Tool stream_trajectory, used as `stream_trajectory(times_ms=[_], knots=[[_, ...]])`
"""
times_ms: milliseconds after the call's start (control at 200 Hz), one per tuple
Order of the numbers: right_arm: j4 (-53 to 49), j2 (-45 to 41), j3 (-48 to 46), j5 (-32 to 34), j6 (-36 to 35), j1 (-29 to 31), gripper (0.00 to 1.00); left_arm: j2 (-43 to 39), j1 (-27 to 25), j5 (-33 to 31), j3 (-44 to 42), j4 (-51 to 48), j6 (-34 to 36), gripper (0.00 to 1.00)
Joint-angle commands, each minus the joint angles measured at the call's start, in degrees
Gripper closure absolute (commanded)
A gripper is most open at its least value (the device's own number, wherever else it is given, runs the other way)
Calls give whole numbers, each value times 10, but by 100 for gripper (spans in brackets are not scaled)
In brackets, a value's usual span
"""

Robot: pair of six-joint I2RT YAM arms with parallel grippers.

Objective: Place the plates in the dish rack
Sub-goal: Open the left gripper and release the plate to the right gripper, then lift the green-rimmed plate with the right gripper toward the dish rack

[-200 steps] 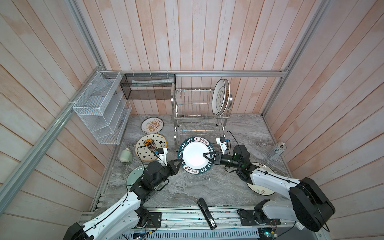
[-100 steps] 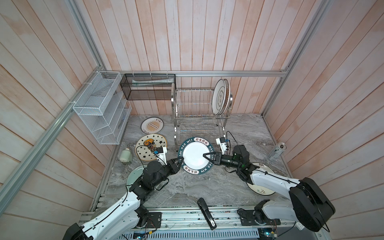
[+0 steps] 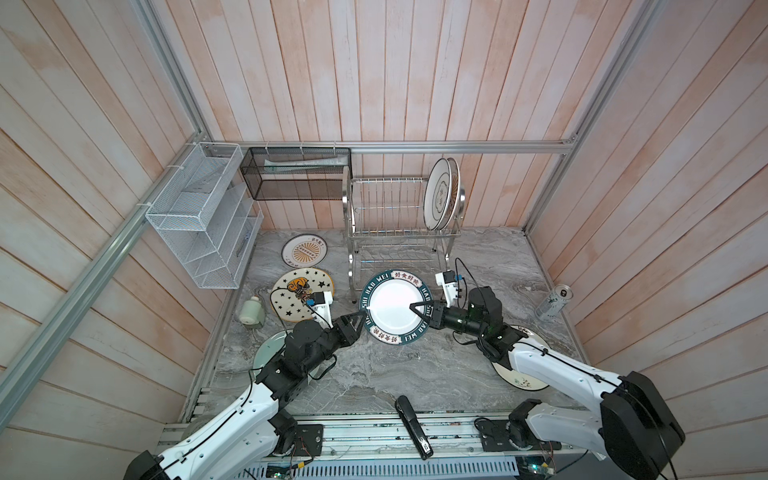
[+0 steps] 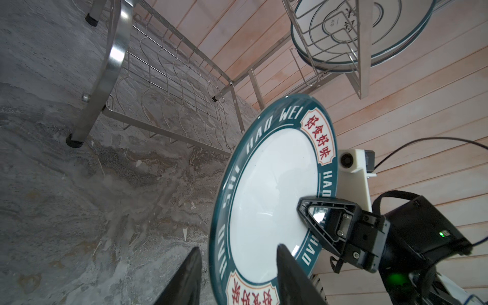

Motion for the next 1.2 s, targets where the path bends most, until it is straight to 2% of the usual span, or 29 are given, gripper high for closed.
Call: stream_trajectory(times_ms=[0,360,620,830,1025,1195], knots=[[-40,-23,45,46,-63,16,100,-12,-1,-38,25,-34,20,52],[-125,-47,156,89,-165,54,100,-46,-1,-91,27,-79,21,52],[-140,-62,247,127,-217,55,100,-27,-1,-79,48,-115,22,51],[-135,-36,332,216,-252,55,100,18,-1,-38,62,-106,19,51],[-164,44,446,328,-282,54,100,49,-2,-8,80,-115,23,52],[-178,106,528,405,-302,55,100,41,-11,-10,83,-124,24,52]])
